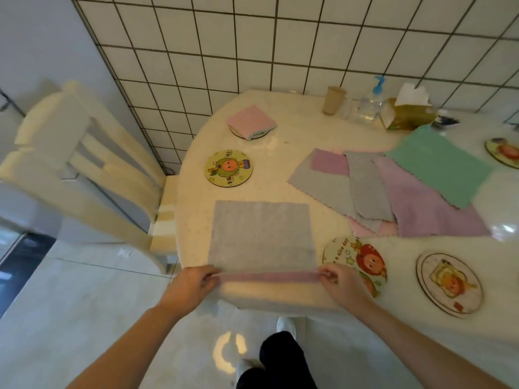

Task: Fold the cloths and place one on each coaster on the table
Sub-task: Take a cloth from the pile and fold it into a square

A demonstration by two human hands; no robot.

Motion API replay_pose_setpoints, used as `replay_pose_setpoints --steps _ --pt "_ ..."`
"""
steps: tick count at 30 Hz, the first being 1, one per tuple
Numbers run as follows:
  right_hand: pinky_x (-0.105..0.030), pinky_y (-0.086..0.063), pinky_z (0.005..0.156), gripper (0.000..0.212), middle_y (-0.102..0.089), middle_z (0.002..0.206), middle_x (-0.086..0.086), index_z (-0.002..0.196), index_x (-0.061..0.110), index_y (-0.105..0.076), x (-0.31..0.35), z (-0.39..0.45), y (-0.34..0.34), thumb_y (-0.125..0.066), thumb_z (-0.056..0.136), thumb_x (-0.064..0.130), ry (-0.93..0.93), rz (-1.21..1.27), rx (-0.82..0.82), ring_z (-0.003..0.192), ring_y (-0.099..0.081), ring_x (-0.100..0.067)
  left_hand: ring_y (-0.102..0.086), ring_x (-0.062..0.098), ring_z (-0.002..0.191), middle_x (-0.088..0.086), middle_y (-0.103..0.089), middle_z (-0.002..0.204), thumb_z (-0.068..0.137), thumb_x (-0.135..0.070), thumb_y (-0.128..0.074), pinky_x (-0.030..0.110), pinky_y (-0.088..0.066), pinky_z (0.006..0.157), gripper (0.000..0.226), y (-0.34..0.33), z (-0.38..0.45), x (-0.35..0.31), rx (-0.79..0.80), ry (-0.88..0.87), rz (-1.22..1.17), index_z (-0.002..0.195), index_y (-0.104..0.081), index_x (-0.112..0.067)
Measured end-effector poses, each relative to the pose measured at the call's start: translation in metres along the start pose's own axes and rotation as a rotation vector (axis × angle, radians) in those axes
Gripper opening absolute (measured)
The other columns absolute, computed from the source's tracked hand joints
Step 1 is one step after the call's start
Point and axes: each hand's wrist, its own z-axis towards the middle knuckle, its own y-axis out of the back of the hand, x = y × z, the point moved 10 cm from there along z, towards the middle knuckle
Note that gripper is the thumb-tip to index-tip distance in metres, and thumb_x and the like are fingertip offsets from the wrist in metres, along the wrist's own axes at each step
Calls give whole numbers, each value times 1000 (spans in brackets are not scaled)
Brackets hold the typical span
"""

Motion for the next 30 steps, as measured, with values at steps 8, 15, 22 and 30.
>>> replay_pose_setpoints --steps 8,15,22,30 --pt "-18 -48 54 13 -64 72 -9 86 0 -66 -3 58 32 -56 90 9 -280 509 -241 65 -59 -15 -60 22 77 5 -67 78 84 -24 -69 35 -50 70 9 29 62 33 -188 396 -714 79 -68 -17" --pt "-46 -58 76 4 -68 80 -2 86 23 -65 -26 131 28 -61 88 23 -399 518 -271 78 -66 -21 -58 25 86 21 -66 99 90 -33 -62 51 -50 87 27 26 124 51 -244 523 -874 88 -69 -8" --pt "-46 -57 78 3 -65 84 -4 91 15 -61 -48 160 3 -61 89 17 -546 535 -191 85 -66 -26 -51 20 70 7 -61 73 88 -27 -64 33 -44 63 23 21 156 66 -236 590 -780 78 -69 -7" --pt "-43 -59 66 4 -64 84 -3 88 19 -58 -58 171 5 -60 90 21 -567 436 -179 75 -65 -23 -47 15 64 0 -57 65 89 -23 -65 29 -40 57 18 18 167 68 -248 600 -720 73 -68 -15"
